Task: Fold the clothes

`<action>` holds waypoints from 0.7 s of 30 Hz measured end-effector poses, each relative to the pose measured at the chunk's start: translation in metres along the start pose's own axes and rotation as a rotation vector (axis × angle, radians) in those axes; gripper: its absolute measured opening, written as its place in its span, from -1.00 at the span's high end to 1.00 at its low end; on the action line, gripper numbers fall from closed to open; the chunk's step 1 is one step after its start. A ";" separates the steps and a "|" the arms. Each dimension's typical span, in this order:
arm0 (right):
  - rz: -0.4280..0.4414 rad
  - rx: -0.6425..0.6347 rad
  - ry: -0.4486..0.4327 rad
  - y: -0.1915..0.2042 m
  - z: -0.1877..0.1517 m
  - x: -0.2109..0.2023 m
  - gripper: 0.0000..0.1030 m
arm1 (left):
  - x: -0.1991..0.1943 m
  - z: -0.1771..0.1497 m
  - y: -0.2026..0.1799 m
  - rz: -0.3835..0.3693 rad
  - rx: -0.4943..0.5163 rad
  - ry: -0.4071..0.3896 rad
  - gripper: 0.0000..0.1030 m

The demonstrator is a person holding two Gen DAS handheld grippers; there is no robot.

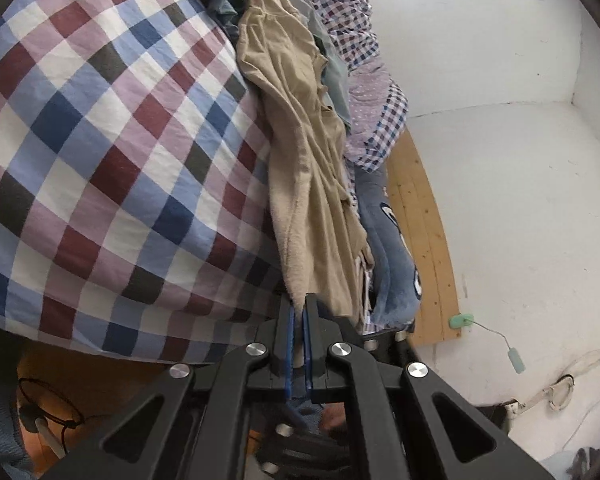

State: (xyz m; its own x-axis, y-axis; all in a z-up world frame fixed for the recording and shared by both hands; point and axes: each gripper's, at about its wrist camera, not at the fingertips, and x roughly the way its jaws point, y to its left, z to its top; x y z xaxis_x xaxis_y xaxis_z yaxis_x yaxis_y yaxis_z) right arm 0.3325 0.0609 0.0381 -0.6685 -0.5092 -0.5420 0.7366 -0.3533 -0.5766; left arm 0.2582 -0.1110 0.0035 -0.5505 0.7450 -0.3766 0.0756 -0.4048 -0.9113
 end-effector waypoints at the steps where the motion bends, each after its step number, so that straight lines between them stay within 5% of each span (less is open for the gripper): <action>1: 0.004 0.015 0.005 -0.002 0.001 0.002 0.85 | -0.001 0.000 0.001 0.001 -0.001 0.000 0.95; 4: 0.017 0.059 0.022 -0.008 0.003 0.009 0.97 | -0.005 0.002 0.003 0.012 -0.022 -0.031 0.84; 8: 0.055 0.062 -0.003 -0.005 0.007 0.005 0.98 | -0.025 0.017 0.009 -0.005 -0.058 -0.152 -0.13; 12: 0.109 0.055 -0.028 0.000 0.011 0.002 0.98 | -0.015 0.051 0.000 0.036 -0.028 -0.170 -0.19; 21: 0.219 0.108 -0.047 -0.002 0.006 -0.005 0.98 | 0.036 0.164 -0.030 0.300 0.176 -0.145 -0.20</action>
State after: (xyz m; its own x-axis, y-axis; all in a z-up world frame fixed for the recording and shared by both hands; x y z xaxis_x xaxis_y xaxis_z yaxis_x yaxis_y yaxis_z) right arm 0.3349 0.0589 0.0456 -0.4877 -0.6179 -0.6167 0.8720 -0.3110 -0.3779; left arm 0.0999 -0.1593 0.0446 -0.6390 0.5018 -0.5830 0.1142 -0.6877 -0.7170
